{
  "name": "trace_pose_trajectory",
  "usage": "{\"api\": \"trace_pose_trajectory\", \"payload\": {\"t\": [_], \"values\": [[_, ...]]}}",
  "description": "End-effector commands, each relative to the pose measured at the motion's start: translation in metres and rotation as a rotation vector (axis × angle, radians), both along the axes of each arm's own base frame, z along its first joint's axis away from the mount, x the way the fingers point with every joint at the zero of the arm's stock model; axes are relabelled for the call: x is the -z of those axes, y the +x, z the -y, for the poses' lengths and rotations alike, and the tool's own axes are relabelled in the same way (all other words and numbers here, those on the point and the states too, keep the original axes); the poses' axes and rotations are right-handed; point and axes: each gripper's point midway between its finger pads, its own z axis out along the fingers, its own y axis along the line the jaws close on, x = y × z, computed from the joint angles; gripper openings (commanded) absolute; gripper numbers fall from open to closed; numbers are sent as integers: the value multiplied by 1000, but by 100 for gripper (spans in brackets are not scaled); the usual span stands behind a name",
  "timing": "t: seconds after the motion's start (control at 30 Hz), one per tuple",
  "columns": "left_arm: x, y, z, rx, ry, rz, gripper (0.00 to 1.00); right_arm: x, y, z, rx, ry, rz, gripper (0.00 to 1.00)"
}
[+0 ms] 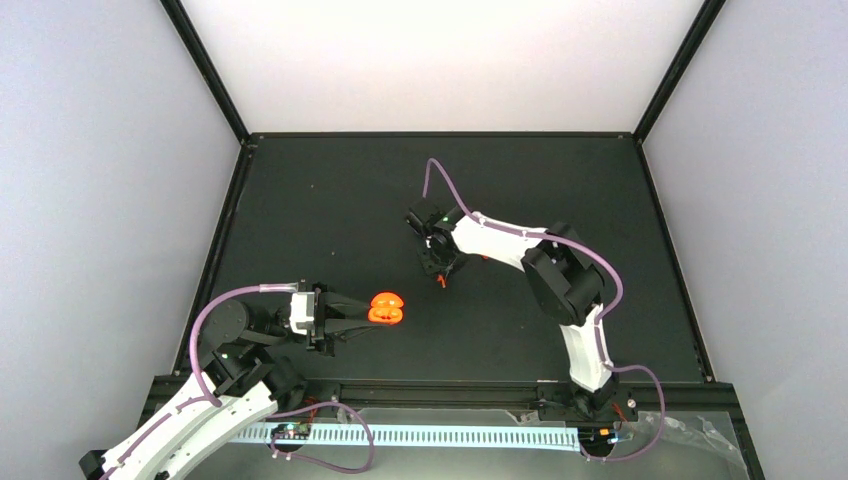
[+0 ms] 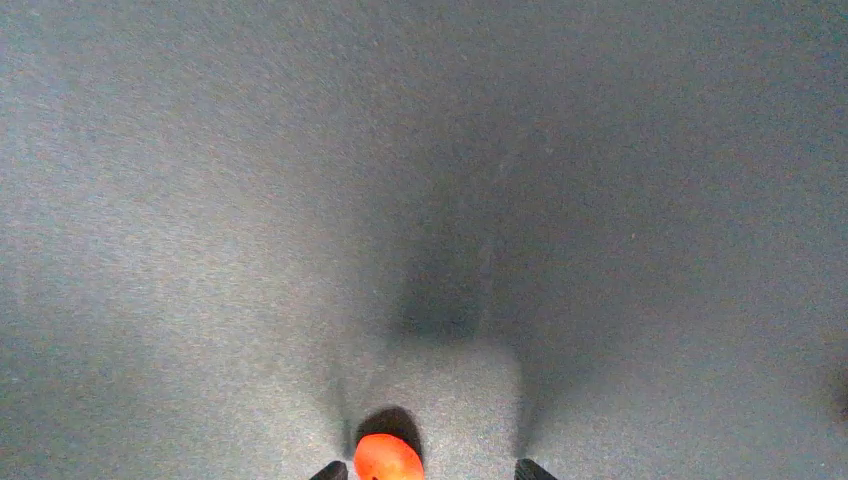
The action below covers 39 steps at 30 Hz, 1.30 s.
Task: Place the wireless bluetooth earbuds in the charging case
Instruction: Pick up the earbud from the center of the board.
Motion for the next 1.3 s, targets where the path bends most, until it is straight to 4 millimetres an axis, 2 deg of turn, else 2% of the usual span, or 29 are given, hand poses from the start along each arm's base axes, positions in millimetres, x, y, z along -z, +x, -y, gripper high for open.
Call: {"api": "trace_pose_trajectory", "payload": {"t": [0.0,0.53,0.9,1.27], "values": [[-4,-5,-3,6,-11,23,2,0,4,2,47,-23,-2,43],[-3,-4,-2,8,-7,16,2,28,-6,-3,110,-2,-80,41],[-4,-5,-2,10,-9,19,2,47,-13,2,114,-36,-120,32],[-4,-5,-2,11,-9,20,1,49,-19,1,86,-57,-115,24]]}}
